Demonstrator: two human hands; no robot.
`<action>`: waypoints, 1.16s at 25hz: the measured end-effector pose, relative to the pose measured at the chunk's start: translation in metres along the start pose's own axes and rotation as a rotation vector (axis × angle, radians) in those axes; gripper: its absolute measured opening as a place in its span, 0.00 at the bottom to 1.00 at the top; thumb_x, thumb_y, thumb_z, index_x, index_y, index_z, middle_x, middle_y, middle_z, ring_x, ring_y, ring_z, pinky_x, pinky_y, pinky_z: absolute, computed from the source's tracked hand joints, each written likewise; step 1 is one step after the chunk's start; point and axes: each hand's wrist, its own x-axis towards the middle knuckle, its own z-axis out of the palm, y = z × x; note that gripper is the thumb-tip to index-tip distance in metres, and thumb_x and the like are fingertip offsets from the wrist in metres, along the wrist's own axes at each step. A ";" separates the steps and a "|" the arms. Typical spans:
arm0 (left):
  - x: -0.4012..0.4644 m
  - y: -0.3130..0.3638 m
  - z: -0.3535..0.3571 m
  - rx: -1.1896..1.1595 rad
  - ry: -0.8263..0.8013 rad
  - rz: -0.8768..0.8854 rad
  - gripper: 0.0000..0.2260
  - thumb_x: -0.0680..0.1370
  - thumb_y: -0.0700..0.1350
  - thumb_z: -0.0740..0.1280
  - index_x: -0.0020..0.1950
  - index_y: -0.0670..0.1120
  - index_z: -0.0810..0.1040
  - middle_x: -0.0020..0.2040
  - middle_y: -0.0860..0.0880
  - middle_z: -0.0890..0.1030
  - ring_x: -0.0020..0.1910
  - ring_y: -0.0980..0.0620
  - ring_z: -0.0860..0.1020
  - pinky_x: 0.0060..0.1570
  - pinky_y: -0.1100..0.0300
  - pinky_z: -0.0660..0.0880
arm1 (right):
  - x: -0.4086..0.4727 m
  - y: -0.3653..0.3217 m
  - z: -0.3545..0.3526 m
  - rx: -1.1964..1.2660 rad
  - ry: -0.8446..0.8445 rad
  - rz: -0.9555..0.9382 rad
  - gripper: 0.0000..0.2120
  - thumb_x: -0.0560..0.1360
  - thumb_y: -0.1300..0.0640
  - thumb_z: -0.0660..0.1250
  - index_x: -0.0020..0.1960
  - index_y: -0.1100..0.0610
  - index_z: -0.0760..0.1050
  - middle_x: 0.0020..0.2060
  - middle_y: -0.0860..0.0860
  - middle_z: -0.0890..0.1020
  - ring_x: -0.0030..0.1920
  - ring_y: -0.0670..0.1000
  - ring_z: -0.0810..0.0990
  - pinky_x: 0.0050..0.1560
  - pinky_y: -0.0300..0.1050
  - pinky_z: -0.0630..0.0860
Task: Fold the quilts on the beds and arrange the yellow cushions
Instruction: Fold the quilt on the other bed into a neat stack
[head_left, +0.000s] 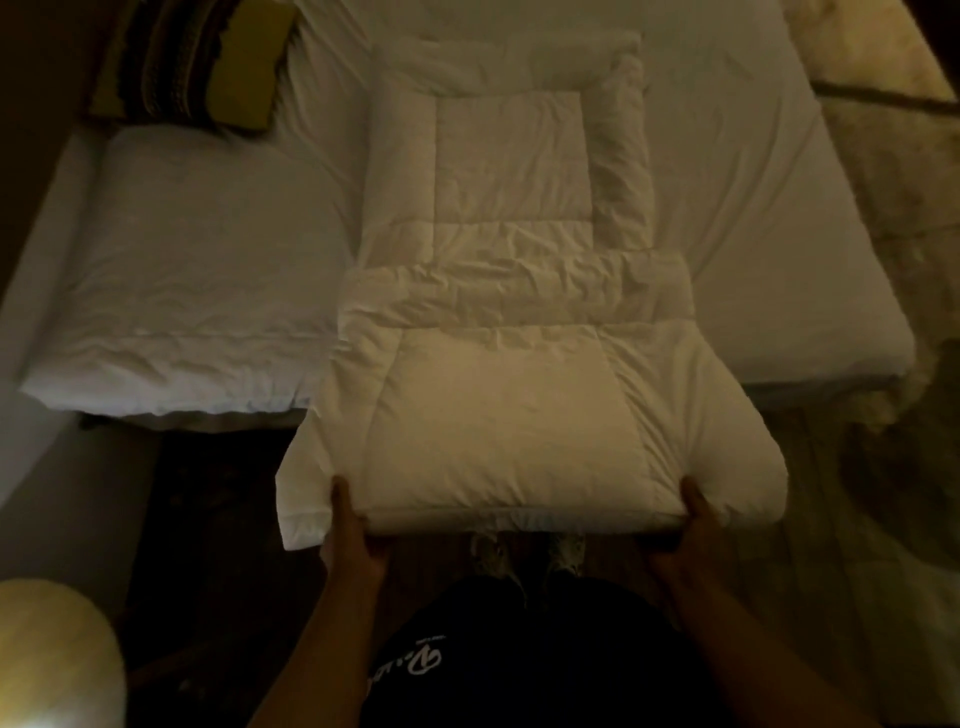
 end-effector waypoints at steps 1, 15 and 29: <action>-0.005 0.008 0.013 0.023 0.023 0.041 0.46 0.55 0.68 0.80 0.70 0.58 0.71 0.64 0.50 0.78 0.58 0.42 0.79 0.53 0.36 0.78 | 0.004 -0.004 0.008 0.019 -0.014 -0.032 0.35 0.62 0.44 0.78 0.67 0.50 0.75 0.61 0.56 0.81 0.62 0.61 0.78 0.62 0.66 0.73; 0.049 0.120 0.228 0.330 -0.053 0.542 0.30 0.67 0.56 0.72 0.67 0.46 0.76 0.62 0.44 0.79 0.58 0.41 0.79 0.56 0.40 0.79 | 0.055 -0.119 0.223 -0.135 -0.126 -0.486 0.28 0.74 0.50 0.72 0.70 0.57 0.71 0.63 0.51 0.78 0.58 0.53 0.80 0.41 0.40 0.82; 0.081 0.252 0.506 0.324 -0.194 0.542 0.20 0.78 0.44 0.68 0.68 0.37 0.72 0.57 0.41 0.78 0.51 0.38 0.80 0.44 0.41 0.80 | 0.132 -0.246 0.479 -0.224 -0.107 -0.626 0.24 0.73 0.55 0.72 0.66 0.62 0.73 0.55 0.54 0.81 0.43 0.48 0.84 0.31 0.37 0.78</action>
